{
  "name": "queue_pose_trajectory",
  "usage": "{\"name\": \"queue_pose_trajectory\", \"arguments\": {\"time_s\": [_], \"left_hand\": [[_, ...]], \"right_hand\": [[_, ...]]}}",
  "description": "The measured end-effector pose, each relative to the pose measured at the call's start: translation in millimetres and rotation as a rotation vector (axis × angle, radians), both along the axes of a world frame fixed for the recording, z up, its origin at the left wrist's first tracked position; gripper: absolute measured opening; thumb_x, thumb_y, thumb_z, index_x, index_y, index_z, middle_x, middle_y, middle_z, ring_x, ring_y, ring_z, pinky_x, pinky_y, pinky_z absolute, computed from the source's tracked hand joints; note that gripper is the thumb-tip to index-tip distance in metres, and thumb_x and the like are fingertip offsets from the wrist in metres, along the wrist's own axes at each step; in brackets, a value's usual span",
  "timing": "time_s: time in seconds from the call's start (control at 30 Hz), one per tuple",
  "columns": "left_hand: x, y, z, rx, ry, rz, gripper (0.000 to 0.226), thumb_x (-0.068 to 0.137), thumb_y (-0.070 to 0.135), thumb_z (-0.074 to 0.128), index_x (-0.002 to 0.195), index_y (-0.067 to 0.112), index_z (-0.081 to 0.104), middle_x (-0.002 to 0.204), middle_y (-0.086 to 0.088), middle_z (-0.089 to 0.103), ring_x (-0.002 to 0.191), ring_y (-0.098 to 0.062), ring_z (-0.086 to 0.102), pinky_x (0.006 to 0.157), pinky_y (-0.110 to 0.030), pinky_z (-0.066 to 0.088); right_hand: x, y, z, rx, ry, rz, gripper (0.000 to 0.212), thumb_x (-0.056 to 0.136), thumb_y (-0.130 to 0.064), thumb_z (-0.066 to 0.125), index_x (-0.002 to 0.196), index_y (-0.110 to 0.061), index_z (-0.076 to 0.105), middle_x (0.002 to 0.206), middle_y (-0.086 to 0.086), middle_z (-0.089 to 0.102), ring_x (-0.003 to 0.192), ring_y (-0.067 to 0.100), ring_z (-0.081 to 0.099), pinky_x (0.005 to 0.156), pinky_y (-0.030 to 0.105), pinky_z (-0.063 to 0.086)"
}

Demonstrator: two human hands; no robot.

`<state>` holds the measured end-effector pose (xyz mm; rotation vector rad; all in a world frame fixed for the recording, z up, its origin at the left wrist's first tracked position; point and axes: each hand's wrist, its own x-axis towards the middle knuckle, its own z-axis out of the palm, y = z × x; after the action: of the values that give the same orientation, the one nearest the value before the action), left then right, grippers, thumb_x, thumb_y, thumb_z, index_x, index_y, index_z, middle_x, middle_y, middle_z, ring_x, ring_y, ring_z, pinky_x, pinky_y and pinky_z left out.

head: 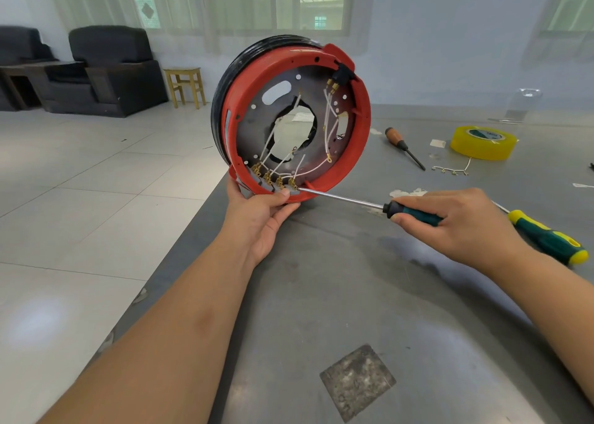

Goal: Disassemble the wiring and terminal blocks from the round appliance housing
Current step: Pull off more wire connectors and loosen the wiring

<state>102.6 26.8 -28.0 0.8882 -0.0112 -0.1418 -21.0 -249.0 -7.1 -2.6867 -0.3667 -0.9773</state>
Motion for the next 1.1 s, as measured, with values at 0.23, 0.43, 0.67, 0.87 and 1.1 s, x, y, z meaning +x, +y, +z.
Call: {"name": "queue_pose_trajectory", "arguments": {"time_s": [0.23,0.43,0.67,0.87,1.1], "left_hand": [[-1,-2,-1,0.071,-0.030,-0.014,0.097,0.083,-0.028,0.062,0.145,0.044,0.044,0.138,-0.010,0.063,0.105,-0.037,0.076,0.079,-0.045,0.065],[-2,-2,2,0.059,-0.008,0.014,0.093,0.085,-0.027,0.061,0.138,0.046,0.043,0.134,-0.010,0.064,0.099,-0.036,0.078,0.086,-0.051,0.064],[-1,-2,3,-0.012,0.032,0.054,0.093,0.086,-0.026,0.061,0.147,0.041,0.038,0.134,-0.012,0.062,0.101,-0.038,0.077,0.087,-0.054,0.063],[0,-1,3,-0.047,0.057,0.087,0.091,0.087,-0.026,0.059,0.147,0.038,0.036,0.136,-0.015,0.063,0.099,-0.038,0.077,0.086,-0.053,0.063],[2,-1,2,-0.104,0.077,0.109,0.087,0.086,-0.026,0.061,0.146,0.033,0.038,0.136,-0.015,0.062,0.102,-0.040,0.076,0.090,-0.059,0.061]], "right_hand": [[-2,0,6,-0.026,0.054,0.003,0.031,0.087,-0.041,0.065,0.110,-0.027,0.080,0.085,-0.001,0.078,0.071,0.024,0.069,0.061,0.040,0.058],[-3,10,1,-0.087,0.017,-0.025,0.033,0.090,-0.042,0.062,0.111,-0.023,0.079,0.087,0.003,0.078,0.074,0.029,0.071,0.060,0.042,0.059],[-4,23,-3,-0.084,-0.011,-0.050,0.024,0.090,-0.034,0.070,0.108,-0.022,0.080,0.074,0.003,0.073,0.064,0.028,0.064,0.053,0.039,0.055],[-4,32,-5,-0.042,0.028,-0.068,0.030,0.092,-0.042,0.062,0.111,-0.026,0.078,0.073,0.002,0.072,0.065,0.028,0.065,0.054,0.041,0.055],[-3,38,-8,0.012,0.113,-0.103,0.041,0.092,-0.051,0.053,0.120,-0.031,0.075,0.083,0.000,0.075,0.074,0.026,0.066,0.062,0.042,0.056]]}}
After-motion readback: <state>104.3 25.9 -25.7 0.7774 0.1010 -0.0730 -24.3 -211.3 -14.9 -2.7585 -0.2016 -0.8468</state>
